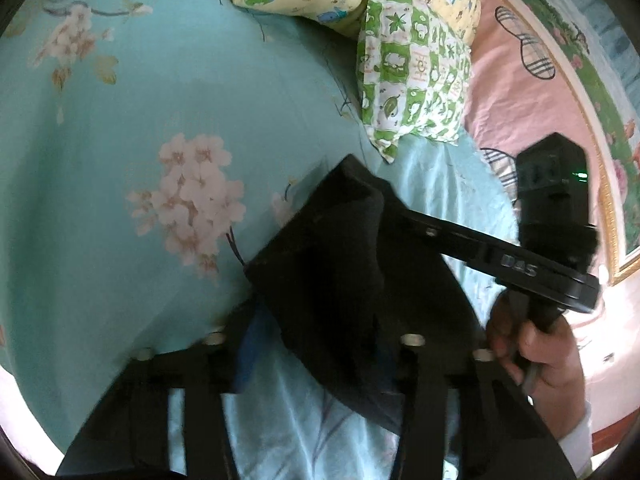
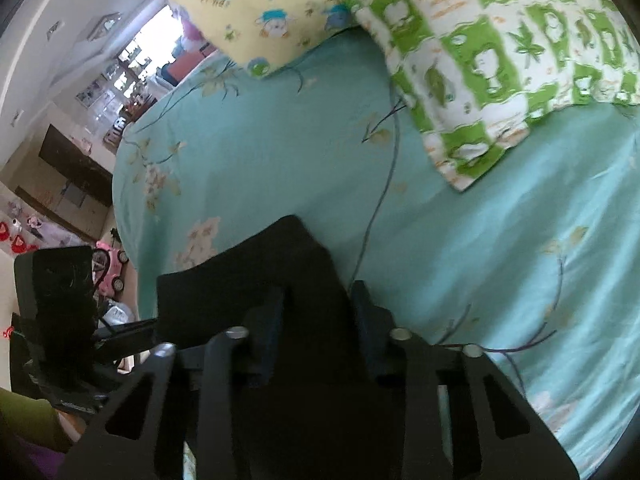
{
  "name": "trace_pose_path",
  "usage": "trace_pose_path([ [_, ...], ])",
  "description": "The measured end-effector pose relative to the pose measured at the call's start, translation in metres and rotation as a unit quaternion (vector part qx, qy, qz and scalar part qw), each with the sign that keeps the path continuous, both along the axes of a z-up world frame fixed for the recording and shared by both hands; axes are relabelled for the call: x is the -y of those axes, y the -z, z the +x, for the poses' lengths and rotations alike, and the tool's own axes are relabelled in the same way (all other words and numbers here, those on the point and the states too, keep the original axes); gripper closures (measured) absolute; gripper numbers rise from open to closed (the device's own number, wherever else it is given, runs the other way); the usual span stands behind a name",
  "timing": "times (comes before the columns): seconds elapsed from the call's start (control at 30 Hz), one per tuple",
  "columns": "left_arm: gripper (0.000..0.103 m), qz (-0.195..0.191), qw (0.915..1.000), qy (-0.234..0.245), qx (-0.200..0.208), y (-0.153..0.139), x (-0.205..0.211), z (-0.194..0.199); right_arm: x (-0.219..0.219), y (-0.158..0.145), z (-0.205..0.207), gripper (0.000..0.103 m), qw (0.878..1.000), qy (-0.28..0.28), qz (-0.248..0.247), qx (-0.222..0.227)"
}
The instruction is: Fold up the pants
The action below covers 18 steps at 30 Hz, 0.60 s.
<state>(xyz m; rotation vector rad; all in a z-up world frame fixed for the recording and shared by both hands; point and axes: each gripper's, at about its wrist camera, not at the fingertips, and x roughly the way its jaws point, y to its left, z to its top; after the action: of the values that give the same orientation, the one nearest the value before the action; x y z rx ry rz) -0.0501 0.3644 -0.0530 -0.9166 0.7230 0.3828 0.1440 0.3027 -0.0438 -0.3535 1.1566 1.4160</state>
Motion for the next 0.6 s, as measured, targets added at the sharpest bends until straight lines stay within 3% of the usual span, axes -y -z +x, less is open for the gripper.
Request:
trace_pose_path([
  [0.1,0.078,-0.005,0.9999,0.006,0.007,-0.004,0.003,0.000,0.011,-0.010,-0.004,0.082,1.000,0.008,0.023,-0.005],
  [0.37,0.080,0.040,0.9972,0.038,0.050,-0.060,0.035,-0.003,0.068,-0.057,-0.011,0.084,0.992,0.049,0.116,-0.012],
  [0.6,0.080,0.075,0.9839,0.123,0.105,-0.111,0.093,0.010,0.146,-0.095,-0.011,0.084,0.976,0.106,0.192,-0.022],
])
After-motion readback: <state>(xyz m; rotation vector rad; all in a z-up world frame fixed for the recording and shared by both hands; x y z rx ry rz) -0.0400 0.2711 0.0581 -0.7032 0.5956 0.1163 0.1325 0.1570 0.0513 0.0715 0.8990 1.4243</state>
